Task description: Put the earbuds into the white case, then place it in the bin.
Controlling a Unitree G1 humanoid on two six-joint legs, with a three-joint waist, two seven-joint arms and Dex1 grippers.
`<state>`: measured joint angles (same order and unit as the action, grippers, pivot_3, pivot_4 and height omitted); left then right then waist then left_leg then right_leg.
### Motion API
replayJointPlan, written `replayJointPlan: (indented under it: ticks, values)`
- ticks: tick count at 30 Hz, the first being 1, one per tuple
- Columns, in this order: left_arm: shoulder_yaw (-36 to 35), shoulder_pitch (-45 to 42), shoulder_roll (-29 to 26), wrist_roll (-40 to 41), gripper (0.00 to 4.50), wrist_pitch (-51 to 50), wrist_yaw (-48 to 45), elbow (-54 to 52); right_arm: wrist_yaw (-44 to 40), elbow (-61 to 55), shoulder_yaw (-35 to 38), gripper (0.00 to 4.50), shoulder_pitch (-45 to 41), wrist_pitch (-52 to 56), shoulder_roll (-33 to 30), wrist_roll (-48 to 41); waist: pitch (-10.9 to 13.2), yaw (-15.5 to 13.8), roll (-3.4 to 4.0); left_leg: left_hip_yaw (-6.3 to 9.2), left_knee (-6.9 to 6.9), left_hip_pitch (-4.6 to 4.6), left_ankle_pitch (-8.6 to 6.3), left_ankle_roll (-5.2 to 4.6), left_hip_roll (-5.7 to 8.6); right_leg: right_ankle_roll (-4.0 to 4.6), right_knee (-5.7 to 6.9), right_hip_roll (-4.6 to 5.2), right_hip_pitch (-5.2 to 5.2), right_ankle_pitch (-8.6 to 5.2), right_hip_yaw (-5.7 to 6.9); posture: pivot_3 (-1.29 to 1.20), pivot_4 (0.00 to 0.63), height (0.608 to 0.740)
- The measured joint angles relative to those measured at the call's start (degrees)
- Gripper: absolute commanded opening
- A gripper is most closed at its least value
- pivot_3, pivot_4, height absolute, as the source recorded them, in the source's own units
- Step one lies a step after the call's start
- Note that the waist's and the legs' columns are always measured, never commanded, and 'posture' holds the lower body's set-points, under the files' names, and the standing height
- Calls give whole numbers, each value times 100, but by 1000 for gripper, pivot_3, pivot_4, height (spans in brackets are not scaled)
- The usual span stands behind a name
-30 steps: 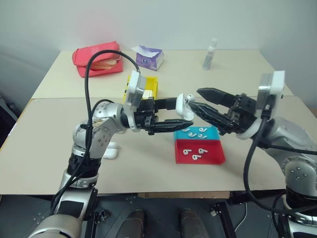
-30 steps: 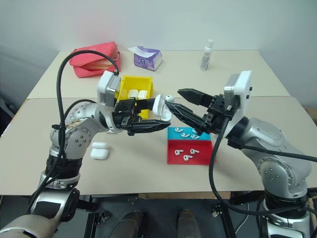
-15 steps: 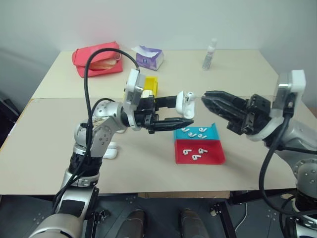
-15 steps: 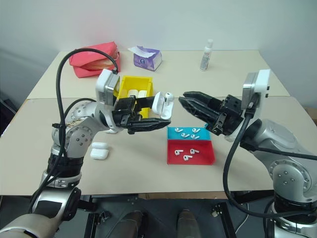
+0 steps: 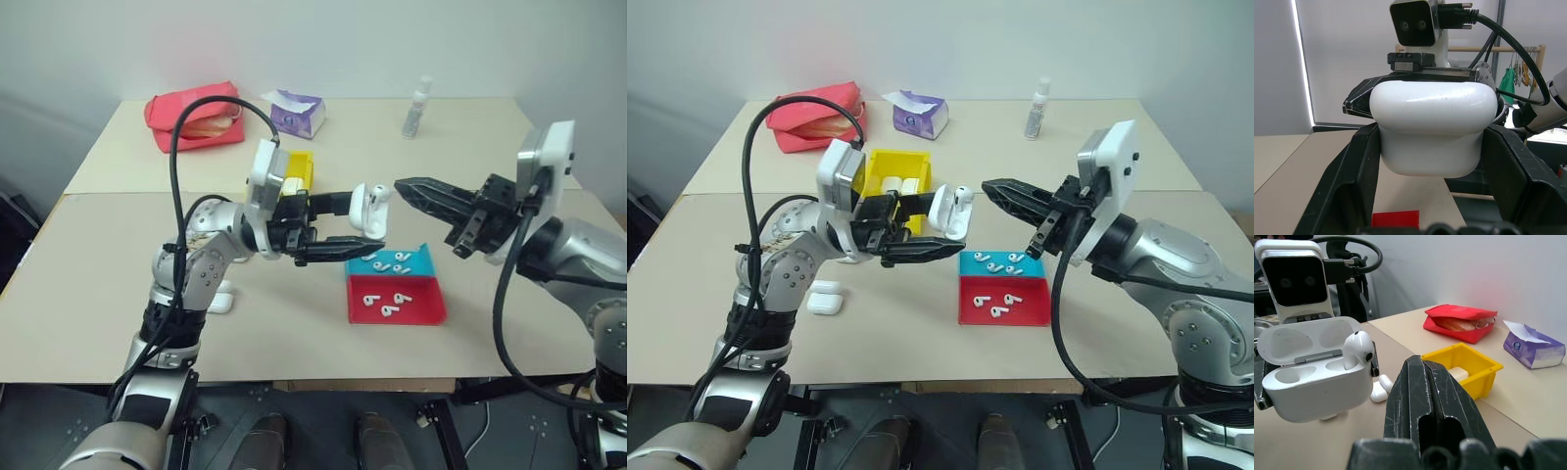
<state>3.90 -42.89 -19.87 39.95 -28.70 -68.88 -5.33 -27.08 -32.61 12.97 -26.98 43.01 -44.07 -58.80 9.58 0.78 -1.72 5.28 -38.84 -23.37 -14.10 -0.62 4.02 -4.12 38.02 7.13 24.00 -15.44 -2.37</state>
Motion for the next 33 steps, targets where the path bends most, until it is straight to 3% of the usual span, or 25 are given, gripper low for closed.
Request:
replayJointPlan:
  ticks: [33]
  values:
    - [11,-4,56,-163,2772,2,74,117,70,-410,26,68,162,106,-141,-330,0,3,0,0,-1,1,0,-1,0,0,2,0,0,0,0,0,150,740]
